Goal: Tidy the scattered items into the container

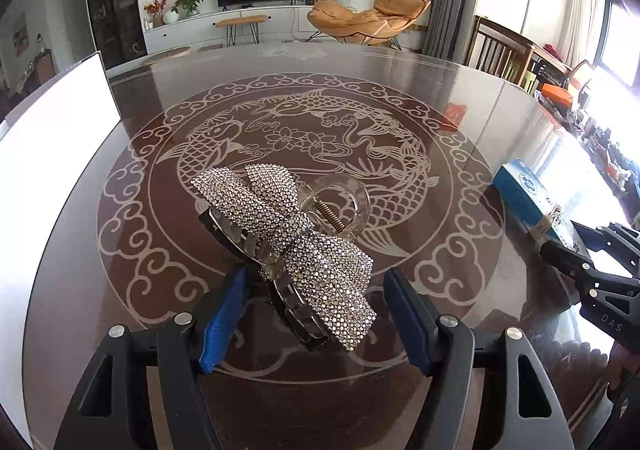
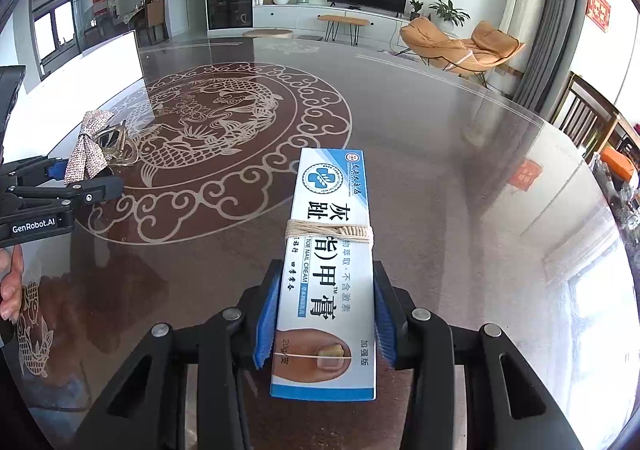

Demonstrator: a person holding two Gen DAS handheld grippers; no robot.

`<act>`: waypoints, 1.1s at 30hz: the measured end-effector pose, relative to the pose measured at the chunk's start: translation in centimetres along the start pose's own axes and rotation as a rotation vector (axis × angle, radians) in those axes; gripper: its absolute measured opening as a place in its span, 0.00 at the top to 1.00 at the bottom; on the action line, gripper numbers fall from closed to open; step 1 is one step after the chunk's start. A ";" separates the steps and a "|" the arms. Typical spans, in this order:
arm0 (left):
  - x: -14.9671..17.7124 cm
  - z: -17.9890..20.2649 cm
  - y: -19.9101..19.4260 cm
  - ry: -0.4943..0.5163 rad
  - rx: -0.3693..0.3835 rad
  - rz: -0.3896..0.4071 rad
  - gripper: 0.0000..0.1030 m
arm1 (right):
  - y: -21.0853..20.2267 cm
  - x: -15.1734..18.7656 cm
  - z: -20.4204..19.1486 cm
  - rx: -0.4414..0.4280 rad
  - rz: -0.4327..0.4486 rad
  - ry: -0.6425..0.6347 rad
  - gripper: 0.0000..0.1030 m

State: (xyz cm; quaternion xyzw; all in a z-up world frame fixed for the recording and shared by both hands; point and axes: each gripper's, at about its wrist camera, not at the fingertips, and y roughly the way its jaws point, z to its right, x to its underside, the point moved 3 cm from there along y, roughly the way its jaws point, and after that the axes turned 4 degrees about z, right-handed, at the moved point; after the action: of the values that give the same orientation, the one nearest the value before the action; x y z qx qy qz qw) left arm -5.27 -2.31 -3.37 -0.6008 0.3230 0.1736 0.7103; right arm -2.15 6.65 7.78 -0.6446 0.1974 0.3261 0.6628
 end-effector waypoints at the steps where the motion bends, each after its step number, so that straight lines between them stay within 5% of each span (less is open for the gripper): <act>1: -0.1 0.1 0.1 -0.001 0.011 -0.010 0.05 | -0.1 0.0 0.0 0.013 0.000 -0.003 0.57; 6: 0.0 0.9 0.7 0.021 -0.056 -0.033 0.03 | 0.7 0.0 2.5 -0.021 -0.026 0.105 0.36; 33: 0.3 1.2 0.8 0.022 -0.077 -0.043 0.00 | 0.9 -0.2 2.7 -0.010 -0.030 0.112 0.32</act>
State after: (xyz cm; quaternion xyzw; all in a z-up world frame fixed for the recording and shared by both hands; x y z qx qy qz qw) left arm -5.26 -1.00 -4.06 -0.6363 0.3111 0.1640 0.6866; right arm -3.34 9.25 7.53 -0.6680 0.2232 0.2805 0.6522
